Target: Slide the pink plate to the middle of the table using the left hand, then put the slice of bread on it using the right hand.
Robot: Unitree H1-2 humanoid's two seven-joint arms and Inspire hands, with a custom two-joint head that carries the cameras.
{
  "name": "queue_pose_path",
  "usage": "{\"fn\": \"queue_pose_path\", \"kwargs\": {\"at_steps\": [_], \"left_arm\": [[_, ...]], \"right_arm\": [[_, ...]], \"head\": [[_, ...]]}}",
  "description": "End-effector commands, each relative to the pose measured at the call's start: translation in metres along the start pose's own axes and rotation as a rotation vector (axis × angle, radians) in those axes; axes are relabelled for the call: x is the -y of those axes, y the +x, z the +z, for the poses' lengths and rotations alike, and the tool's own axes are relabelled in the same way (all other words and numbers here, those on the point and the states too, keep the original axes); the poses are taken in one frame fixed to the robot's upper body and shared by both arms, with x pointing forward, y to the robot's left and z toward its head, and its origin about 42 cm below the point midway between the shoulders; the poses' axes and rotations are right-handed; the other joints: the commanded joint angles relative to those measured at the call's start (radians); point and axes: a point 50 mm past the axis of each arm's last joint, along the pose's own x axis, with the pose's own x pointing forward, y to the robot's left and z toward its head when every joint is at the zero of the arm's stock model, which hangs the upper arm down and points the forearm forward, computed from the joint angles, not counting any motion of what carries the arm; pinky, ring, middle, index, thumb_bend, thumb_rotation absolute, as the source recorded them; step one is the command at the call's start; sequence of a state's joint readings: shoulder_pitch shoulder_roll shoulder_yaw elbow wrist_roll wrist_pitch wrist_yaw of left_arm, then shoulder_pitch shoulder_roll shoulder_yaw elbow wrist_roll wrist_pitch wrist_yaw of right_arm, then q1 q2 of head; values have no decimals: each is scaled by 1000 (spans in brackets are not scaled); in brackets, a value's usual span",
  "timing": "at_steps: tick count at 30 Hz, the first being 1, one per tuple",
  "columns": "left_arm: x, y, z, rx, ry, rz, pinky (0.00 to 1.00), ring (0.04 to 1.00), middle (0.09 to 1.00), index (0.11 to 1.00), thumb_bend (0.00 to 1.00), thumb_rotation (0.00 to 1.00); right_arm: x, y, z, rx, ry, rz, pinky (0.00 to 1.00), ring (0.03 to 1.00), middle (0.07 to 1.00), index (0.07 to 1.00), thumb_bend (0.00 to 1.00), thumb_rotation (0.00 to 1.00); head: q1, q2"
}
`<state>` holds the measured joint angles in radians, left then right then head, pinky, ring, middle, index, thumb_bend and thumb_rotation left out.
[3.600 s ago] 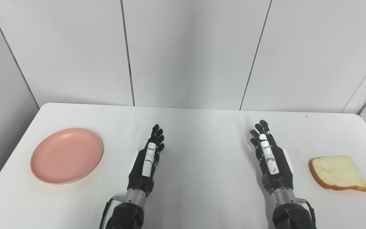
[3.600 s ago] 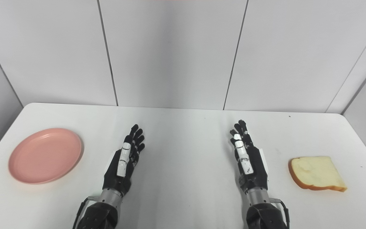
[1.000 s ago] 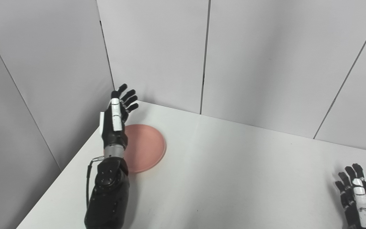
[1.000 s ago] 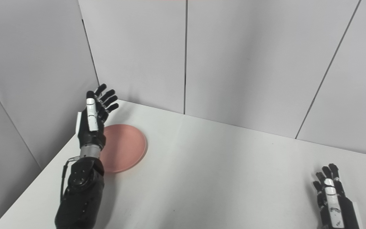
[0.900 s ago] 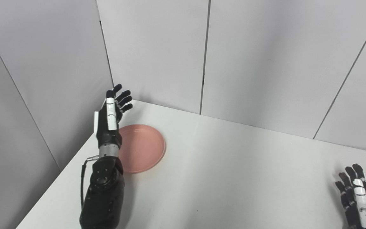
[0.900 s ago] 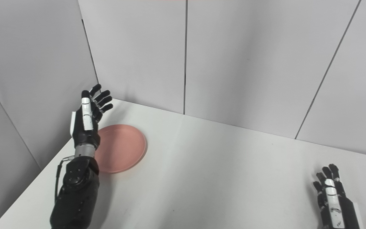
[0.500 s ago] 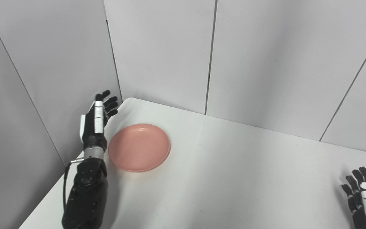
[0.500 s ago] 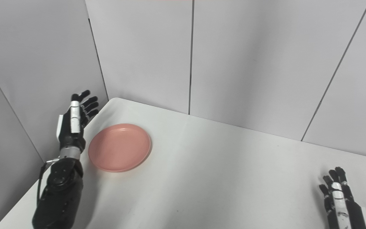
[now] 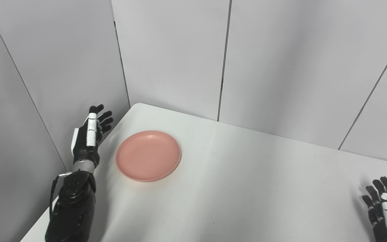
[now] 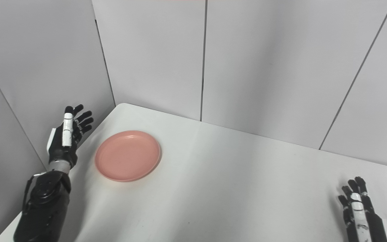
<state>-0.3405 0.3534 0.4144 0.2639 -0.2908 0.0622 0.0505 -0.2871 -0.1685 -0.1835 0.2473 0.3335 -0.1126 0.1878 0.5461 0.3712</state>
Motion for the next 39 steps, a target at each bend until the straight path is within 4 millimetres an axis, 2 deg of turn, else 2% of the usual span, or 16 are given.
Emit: {"fn": "queue_pose_path", "kwargs": {"at_steps": [1, 4, 8, 13, 20, 24, 29, 32, 39], "left_arm": [[-9, 8, 15, 36, 4, -37, 881, 838, 808, 874, 789, 999], [-6, 9, 10, 17, -17, -73, 912, 888, 835, 871, 790, 991], [-3, 13, -1, 1, -48, -127, 906, 899, 877, 891, 767, 981], [-1, 17, -11, -1, -55, -174, 901, 901, 895, 902, 790, 999], [18, 23, -24, -18, -107, -257, 925, 929, 918, 908, 777, 997], [26, 25, -27, -20, -89, -282, 917, 916, 913, 911, 771, 1000], [34, 25, -25, 5, -108, -311, 972, 956, 948, 920, 771, 1000], [38, 25, -22, 20, -128, -314, 949, 950, 946, 912, 783, 984], [63, 26, -24, 26, -110, -350, 936, 933, 926, 900, 776, 1000]], "right_arm": [[0, 12, 17, 65, -7, 17, 973, 961, 963, 958, 651, 698], [0, 12, 18, 65, -5, 19, 976, 964, 966, 962, 656, 701], [0, 12, 19, 68, -3, 15, 964, 961, 962, 957, 654, 692], [-1, 11, 19, 67, -13, 18, 975, 963, 964, 956, 659, 704], [-1, 11, 19, 70, -8, 21, 993, 973, 971, 959, 665, 698], [-1, 12, 19, 69, -9, 16, 990, 975, 971, 959, 659, 702], [0, 11, 20, 69, -5, 13, 987, 972, 971, 962, 663, 696], [-1, 11, 20, 67, -6, 12, 980, 966, 967, 960, 659, 692], [-1, 11, 21, 72, -8, 15, 987, 969, 968, 962, 665, 697]], "head": [[-1, 1], [-2, 1], [0, 0], [-1, 0], [-3, 0], [-7, 2], [-7, 3], [-7, 3], [-17, 9]]}}
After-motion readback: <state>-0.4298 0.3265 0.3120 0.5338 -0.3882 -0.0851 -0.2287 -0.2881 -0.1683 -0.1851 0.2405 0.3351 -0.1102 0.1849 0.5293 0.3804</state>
